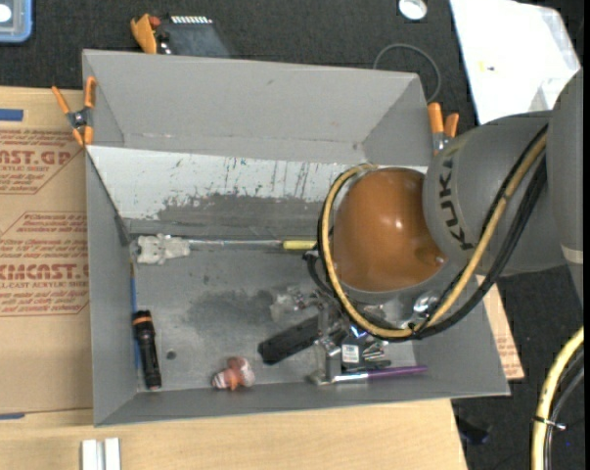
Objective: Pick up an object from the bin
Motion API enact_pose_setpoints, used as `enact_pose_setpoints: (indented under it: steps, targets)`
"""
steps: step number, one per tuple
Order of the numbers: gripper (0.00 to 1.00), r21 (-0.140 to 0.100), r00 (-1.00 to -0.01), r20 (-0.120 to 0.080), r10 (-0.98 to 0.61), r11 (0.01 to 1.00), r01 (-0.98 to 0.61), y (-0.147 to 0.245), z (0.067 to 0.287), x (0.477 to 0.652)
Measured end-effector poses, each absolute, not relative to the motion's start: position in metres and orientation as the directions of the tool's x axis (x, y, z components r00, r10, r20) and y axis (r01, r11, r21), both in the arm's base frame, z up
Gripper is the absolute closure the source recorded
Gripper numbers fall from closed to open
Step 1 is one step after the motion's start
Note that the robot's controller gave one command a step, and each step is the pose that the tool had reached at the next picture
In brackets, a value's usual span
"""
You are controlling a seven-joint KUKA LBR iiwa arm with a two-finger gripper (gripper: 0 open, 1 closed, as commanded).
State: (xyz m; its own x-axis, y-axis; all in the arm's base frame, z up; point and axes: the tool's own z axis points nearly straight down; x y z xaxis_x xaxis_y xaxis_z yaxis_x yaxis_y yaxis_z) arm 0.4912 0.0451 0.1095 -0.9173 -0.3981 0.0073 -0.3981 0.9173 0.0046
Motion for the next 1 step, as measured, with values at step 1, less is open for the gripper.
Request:
enact_pose_setpoints:
  steps: [1]
  targets:
    - [0.0, 0.001, -0.884, -0.003, -0.467, 0.884, -0.467, 0.0267, 0.068, 0.5191]
